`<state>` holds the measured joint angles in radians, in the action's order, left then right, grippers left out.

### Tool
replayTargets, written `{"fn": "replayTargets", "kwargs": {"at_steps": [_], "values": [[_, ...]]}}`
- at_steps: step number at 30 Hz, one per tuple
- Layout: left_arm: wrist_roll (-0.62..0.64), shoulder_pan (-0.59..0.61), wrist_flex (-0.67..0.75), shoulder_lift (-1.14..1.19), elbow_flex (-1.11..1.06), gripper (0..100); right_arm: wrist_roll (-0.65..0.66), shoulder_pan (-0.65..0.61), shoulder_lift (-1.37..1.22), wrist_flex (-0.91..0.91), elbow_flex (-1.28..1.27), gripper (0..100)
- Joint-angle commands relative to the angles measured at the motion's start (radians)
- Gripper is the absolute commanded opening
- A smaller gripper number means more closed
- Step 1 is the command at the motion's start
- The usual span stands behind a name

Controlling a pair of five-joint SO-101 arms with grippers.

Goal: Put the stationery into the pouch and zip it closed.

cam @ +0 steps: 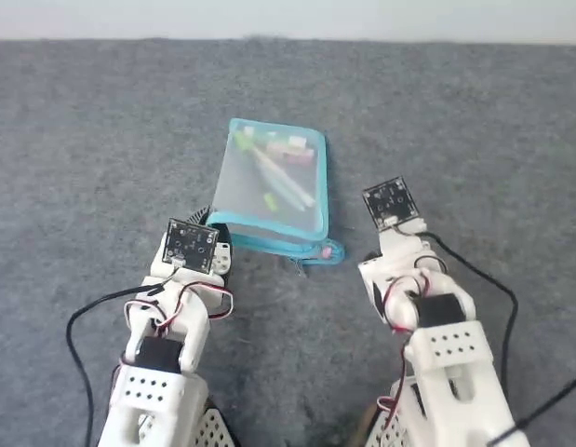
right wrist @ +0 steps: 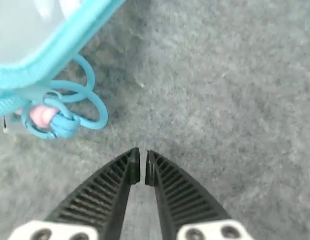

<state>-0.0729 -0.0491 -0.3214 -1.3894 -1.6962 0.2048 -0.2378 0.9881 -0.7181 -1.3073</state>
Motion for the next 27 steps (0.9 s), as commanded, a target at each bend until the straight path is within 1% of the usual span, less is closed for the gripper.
{"fn": "replayTargets", "kwargs": {"at_steps": [1, 7, 11, 15, 18, 23, 27], "values": [[-0.002, 0.011, 0.031, 0.005, 0.004, 1, 0.014, 0.007, 0.082, 0.059, -0.023, 4.4], [-0.002, 0.012, 0.037, 0.005, 0.004, 1, 0.009, 0.002, 0.131, 0.088, -0.058, 4.7], [-0.002, 0.018, 0.064, 0.003, 0.019, 1, 0.012, -0.088, 0.148, 0.047, -0.058, 4.8], [0.031, 0.098, 0.084, 0.003, 0.073, 1, 0.009, -0.197, 0.199, -0.062, -0.035, 4.9], [0.091, 0.143, 0.084, 0.005, 0.09, 1, 0.009, -0.217, 0.252, -0.102, -0.032, 4.9], [0.092, 0.14, 0.086, 0.005, 0.088, 1, 0.011, -0.232, 0.289, -0.131, -0.028, 4.9], [0.092, 0.14, 0.087, 0.005, 0.088, 1, 0.009, -0.286, 0.254, -0.136, 0.023, 4.9]]}}
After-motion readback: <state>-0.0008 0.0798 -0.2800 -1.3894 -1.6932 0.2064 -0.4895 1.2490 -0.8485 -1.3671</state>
